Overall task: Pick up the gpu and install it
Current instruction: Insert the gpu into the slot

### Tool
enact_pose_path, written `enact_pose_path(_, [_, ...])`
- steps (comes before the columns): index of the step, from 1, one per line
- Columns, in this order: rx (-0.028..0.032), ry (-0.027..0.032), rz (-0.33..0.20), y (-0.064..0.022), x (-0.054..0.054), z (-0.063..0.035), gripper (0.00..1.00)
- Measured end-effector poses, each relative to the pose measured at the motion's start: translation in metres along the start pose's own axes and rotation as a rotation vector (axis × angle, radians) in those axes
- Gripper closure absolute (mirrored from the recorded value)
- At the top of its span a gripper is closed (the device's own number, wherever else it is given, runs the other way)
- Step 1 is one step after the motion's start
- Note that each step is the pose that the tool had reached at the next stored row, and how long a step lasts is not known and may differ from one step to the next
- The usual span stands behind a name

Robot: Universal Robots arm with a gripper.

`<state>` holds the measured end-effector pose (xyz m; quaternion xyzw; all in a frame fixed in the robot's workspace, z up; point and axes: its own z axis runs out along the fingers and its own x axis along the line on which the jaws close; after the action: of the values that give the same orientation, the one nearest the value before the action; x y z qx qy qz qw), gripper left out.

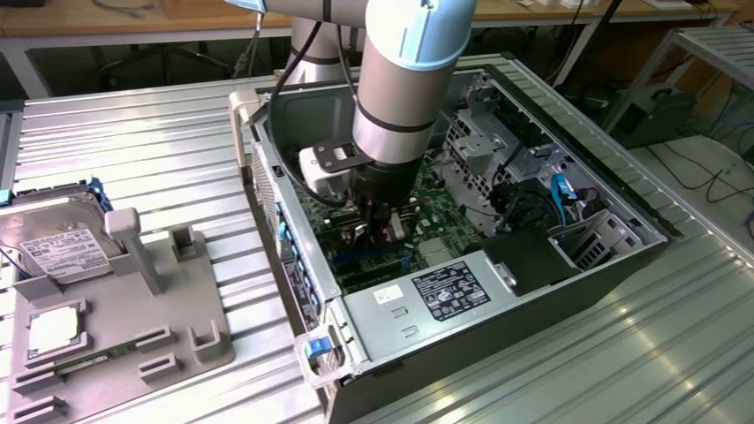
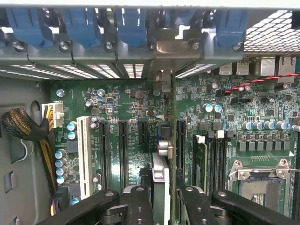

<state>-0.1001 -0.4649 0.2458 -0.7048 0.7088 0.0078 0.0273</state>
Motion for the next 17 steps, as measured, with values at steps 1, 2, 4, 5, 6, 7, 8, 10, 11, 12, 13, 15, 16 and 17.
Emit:
enact_pose_path(1, [-0.0001, 0.0002, -0.001, 0.0, -0.0001, 0.0001, 0.72])
enact_pose_path(2, [0.0, 0.0009, -0.002, 0.0, -0.0003, 0.0002, 0.72])
enact_pose_path(4, [0.0, 0.0022, -0.002, 0.0, -0.0005, 0.0002, 0.72])
enact_pose_path(5, [0.0, 0.0032, -0.002, 0.0, -0.0005, 0.0001, 0.72])
enact_pose_path(6, [0.0, 0.0042, -0.002, 0.0, -0.0005, 0.0001, 0.72])
enact_pose_path(7, [-0.0001, 0.0048, -0.002, 0.0, -0.0006, 0.0001, 0.72])
enact_pose_path(8, [-0.0001, 0.0051, -0.002, 0.0, -0.0007, 0.0001, 0.72])
enact_pose_path(10, [-0.0001, 0.0055, -0.002, 0.0, -0.0009, 0.0001, 0.72])
enact_pose_path(11, [0.0, 0.0056, -0.002, 0.0, -0.001, 0.0002, 0.72])
enact_pose_path(12, [-0.0001, 0.0059, -0.002, -0.0001, -0.0011, 0.0002, 0.72])
enact_pose_path(13, [0.0, 0.006, -0.002, -0.0002, -0.0013, 0.0002, 0.72])
enact_pose_path(15, [0.0, 0.0065, -0.002, -0.0015, -0.0018, 0.0002, 0.72])
enact_pose_path(16, [0.0, 0.0066, -0.002, -0.0025, -0.002, 0.0003, 0.72])
enact_pose_path(17, [0.0, 0.0066, -0.002, -0.0033, -0.0023, 0.0003, 0.72])
